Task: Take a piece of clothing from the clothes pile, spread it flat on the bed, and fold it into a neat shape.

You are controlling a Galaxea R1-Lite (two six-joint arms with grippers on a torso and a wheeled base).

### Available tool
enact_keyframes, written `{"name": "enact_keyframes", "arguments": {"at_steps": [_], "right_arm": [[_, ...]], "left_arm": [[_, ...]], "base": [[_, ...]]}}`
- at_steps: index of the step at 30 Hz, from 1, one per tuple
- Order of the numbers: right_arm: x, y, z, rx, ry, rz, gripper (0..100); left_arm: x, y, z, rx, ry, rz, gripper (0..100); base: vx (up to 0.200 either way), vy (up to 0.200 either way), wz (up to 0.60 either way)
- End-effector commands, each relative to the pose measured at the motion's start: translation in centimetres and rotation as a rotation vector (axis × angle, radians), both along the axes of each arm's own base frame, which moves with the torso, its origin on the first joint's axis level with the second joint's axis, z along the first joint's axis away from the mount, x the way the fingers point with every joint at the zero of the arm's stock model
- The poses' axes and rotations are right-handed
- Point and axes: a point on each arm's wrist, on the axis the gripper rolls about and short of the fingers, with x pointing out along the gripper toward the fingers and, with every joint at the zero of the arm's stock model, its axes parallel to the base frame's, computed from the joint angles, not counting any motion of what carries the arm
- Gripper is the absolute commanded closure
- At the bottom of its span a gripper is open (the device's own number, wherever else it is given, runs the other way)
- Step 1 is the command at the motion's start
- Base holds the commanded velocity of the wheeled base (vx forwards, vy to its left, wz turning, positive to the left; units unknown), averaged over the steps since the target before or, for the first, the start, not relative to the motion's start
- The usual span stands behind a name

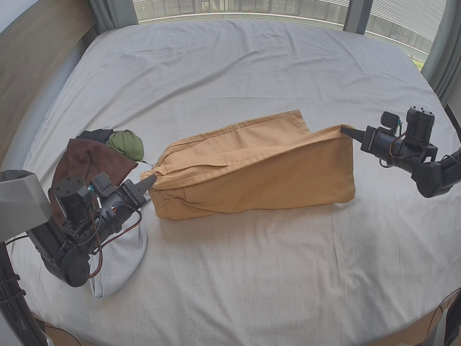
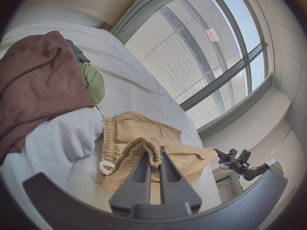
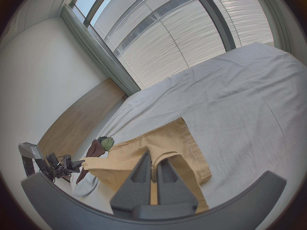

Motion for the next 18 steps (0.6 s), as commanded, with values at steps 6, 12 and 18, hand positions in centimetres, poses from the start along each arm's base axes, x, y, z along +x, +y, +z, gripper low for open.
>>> {"name": "enact_keyframes", "arguments": {"at_steps": [6, 12, 18], "right_arm": [[1.8, 0.9, 0.7, 0.004, -0.026, 0.016, 100], [3.2, 1.4, 1.7, 0.004, -0.057, -0.011, 100], [4.5, 2.2, 2.4, 0.006, -0.063, -0.001, 100]], "left_arm": [[0.5, -0.1, 0.2, -0.012, -0.012, 0.013, 100], [0.7, 0.0, 0.2, -0.013, -0.017, 0.018, 100], [1.4, -0.1, 0.1, -0.027, -0.020, 0.058, 100]], "base": [[0.000, 0.000, 0.00], [0.000, 0.000, 0.00], [0.000, 0.000, 0.00]]}}
